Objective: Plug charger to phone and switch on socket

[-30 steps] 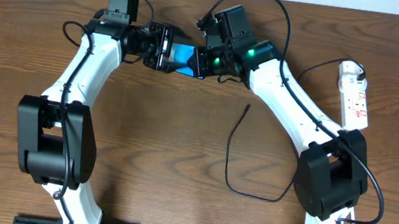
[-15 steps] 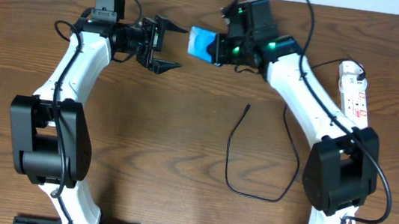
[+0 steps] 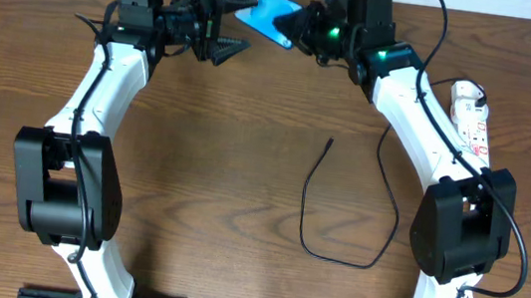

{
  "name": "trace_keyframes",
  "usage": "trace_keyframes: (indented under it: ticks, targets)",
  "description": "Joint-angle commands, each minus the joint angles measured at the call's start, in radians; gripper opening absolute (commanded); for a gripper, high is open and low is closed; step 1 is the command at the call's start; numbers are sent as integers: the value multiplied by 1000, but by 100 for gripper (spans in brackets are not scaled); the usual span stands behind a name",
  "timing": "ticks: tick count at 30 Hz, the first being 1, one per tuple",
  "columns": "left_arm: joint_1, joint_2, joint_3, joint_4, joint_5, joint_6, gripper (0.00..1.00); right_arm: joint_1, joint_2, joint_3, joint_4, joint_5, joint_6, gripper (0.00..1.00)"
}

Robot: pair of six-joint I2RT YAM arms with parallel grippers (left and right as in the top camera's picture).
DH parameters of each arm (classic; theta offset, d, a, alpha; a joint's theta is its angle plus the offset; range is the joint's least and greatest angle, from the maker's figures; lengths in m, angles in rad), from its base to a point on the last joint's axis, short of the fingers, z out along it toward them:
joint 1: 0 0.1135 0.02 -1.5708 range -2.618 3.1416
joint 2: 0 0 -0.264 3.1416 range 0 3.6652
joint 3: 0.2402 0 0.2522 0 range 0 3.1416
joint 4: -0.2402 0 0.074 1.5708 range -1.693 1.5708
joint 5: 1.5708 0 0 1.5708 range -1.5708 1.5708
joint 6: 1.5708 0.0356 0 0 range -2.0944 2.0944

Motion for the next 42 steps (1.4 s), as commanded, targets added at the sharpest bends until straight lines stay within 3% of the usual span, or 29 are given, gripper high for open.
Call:
trace_keyframes:
  ticks: [1, 11, 20, 28, 42]
  targets:
    - [2, -13, -2, 47, 17, -33, 82, -8, -27, 27, 59, -61, 153, 1]
    - [2, -13, -2, 118, -1, -91, 82, -5, -27, 27, 101, -54, 291, 1]
    - [1, -13, -2, 223, -105, -177, 83, 18, -27, 27, 129, -58, 545, 1]
    - [1, -13, -2, 227, -143, -182, 83, 49, -27, 27, 243, -53, 629, 1]
    - [7, -13, -2, 229, -253, -190, 83, 78, -27, 27, 245, -50, 681, 1]
